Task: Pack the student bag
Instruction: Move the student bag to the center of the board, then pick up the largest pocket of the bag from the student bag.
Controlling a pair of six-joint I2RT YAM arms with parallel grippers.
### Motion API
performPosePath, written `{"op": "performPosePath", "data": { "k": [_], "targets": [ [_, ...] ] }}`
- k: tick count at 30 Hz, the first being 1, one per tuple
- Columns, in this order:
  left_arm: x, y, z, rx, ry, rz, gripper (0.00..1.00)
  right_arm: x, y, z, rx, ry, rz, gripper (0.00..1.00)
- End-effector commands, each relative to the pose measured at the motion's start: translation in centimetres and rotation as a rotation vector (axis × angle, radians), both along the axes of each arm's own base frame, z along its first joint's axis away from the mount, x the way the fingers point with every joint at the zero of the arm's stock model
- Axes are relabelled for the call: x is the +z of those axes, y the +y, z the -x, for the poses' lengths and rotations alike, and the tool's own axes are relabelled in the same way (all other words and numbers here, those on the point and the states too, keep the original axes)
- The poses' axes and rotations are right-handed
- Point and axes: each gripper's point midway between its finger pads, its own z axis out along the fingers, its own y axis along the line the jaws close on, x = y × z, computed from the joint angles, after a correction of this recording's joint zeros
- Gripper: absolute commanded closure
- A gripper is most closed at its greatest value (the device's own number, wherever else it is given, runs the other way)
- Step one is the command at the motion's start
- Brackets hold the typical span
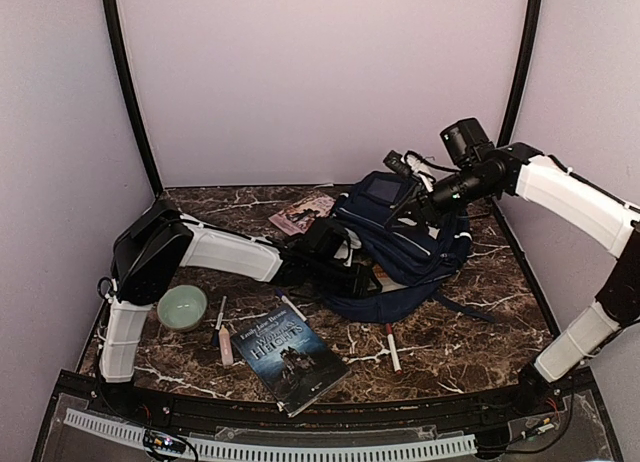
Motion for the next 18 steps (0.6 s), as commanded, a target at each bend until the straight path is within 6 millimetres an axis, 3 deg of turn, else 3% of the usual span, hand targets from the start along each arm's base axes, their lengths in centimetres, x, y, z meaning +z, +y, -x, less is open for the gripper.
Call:
{"op": "performPosePath", "data": {
  "k": [1, 9, 17, 18],
  "targets": [
    [2.5, -1.6, -0.8, 0.014, -0.042, 0.079, 0.44, -1.7, 1.8, 1.1, 0.069, 0.008, 0.029, 0.4],
    [3.3, -1.9, -1.0, 0.013, -0.049, 0.088, 0.44, -4.6, 3.5, 0.9, 0.075, 0.01, 0.077, 0.39],
    [3.3, -1.9, -1.1, 0.02, -0.041, 0.084, 0.44, -6.9, 4.8, 0.4, 0.085, -0.039, 0.146, 0.46],
    [3.3, -1.9, -1.1, 0.021, -0.041, 0.083, 0.44, -7.1, 4.8, 0.1, 0.077, -0.056, 0.16, 0.51]
  ]
}}
